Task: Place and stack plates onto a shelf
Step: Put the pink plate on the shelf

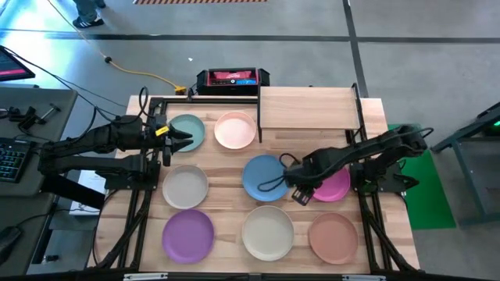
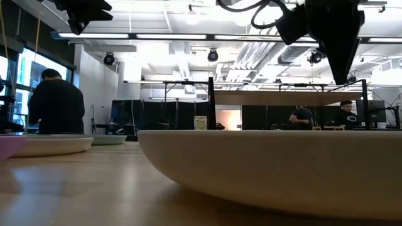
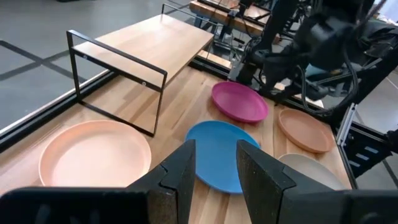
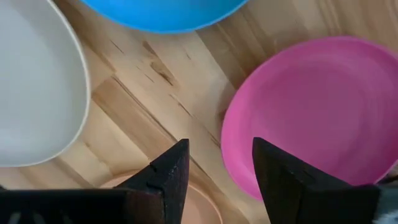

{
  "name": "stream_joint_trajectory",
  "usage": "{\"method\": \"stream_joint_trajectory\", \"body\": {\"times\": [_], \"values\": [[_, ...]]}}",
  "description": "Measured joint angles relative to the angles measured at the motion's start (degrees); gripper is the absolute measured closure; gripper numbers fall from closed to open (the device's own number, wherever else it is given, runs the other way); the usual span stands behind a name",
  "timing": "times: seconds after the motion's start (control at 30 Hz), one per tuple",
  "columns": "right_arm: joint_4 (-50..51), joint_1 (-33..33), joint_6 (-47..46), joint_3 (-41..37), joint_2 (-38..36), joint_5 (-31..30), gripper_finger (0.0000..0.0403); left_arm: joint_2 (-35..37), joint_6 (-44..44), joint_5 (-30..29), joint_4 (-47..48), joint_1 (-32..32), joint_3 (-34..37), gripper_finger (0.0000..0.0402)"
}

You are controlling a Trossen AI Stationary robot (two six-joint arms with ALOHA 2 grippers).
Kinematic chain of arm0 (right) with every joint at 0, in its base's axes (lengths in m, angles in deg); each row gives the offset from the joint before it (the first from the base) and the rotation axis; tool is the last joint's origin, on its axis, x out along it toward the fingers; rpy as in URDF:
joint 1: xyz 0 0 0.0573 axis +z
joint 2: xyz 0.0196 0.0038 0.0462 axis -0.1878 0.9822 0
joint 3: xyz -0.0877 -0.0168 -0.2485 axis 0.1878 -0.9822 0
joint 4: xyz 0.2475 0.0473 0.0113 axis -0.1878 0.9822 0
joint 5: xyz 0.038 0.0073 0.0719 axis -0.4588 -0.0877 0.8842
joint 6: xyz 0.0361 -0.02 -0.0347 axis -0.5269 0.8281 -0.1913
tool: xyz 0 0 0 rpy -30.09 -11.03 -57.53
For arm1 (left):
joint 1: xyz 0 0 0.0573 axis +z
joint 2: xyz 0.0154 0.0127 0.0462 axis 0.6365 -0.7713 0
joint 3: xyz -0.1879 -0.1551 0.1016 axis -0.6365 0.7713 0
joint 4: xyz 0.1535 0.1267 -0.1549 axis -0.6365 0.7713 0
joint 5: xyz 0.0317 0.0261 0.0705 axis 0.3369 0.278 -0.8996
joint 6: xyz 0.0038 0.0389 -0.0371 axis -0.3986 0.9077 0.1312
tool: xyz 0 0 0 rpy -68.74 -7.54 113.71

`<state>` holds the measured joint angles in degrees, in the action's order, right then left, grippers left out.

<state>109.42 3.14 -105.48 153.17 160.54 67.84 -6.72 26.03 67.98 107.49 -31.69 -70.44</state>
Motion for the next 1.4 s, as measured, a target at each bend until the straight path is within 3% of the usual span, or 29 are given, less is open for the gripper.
{"method": "stream_joint_trajectory", "body": {"times": [0.77,1.4], "values": [[-16.64,1.79,-6.17,-16.55,0.29,2.31,0.0247,0.02,-1.53,-0.17,-0.04,0.0,0.0,0.0298],[-21.8,1.79,-9.5,-21.27,0.37,-1.28,0.0247,0.0,-1.5,-1.57,-0.04,0.0,0.0,0.0298]]}}
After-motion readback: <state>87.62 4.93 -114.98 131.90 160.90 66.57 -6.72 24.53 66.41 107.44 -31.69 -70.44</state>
